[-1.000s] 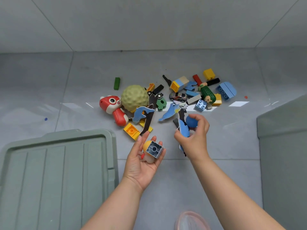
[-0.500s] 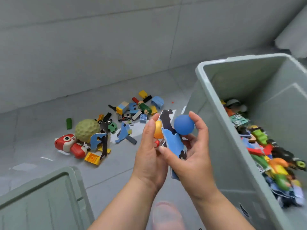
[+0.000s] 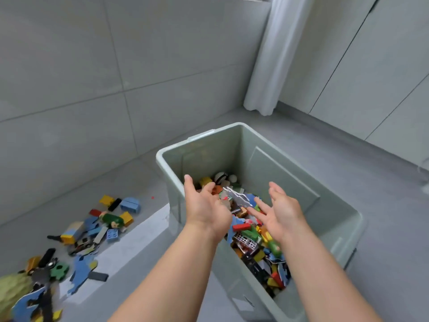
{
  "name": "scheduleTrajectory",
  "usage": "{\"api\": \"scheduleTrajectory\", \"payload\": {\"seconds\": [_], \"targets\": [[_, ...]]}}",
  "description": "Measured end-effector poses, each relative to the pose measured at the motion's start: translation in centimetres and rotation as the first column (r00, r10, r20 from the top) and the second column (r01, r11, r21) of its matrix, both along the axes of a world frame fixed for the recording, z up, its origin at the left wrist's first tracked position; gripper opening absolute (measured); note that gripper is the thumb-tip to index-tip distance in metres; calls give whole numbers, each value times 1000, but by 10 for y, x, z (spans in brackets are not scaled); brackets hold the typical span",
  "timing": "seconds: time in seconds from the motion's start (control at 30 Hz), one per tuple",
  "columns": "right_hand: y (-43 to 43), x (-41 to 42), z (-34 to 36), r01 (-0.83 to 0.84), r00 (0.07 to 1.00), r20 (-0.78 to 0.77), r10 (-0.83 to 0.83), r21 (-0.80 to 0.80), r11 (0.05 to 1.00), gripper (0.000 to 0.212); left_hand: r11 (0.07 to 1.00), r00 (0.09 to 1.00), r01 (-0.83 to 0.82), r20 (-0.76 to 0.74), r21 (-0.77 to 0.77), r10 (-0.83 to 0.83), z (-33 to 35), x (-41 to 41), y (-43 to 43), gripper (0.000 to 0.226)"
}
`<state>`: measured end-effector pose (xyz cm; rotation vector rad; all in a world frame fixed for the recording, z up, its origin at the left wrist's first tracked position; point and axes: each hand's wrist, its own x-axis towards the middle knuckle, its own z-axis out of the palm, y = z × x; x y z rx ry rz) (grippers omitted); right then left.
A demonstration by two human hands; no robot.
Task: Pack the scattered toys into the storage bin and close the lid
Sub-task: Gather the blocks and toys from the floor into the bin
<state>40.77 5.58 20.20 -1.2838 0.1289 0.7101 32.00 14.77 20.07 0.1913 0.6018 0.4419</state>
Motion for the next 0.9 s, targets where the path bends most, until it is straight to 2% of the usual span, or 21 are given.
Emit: {"api": "scheduleTrajectory", "payload": {"seconds": [0.07,0.2,0.27,0.37,0.4,0.47,0.57,0.63,0.7,0.77,0.83,0.9], "targets": [[-1,-4,-4,58,997,58,-55,-57,997,46,999,1000,12,24,40,-13,-2,-20,11,72],[1,-36,-11,141,932,354,-85,-136,981,54,992,984,-125,127,-25,127,-10,-73,26,52],[13,-61,-22,81,885,465,12,-180,980,51,968,965,-239,94,-72,245,-20,-103,30,45],[43,-104,-43,-174,779,557,288,-250,952,47,916,931,-366,-42,-164,364,-49,-153,29,42],[55,-119,-54,-280,712,573,406,-299,912,45,892,915,-404,-91,-203,393,-64,-170,28,41],[84,-145,-80,-470,541,545,641,-435,768,41,833,876,-480,-193,-276,441,-98,-204,28,40],[127,-175,-133,-650,244,387,889,-615,447,38,739,812,-581,-310,-341,495,-145,-249,26,41],[155,-193,-170,-653,40,261,964,-724,223,44,674,759,-649,-360,-354,542,-166,-275,25,40],[184,-212,-206,-588,-119,182,976,-805,78,57,619,706,-706,-408,-343,579,-182,-297,24,39],[212,-233,-235,-520,-170,138,976,-853,30,69,576,658,-750,-451,-324,603,-195,-315,25,38],[235,-253,-259,-454,-130,109,986,-890,38,79,555,627,-775,-473,-301,619,-207,-329,28,38],[250,-266,-278,-393,-74,114,991,-916,76,79,553,616,-783,-476,-283,628,-217,-337,30,38]]}}
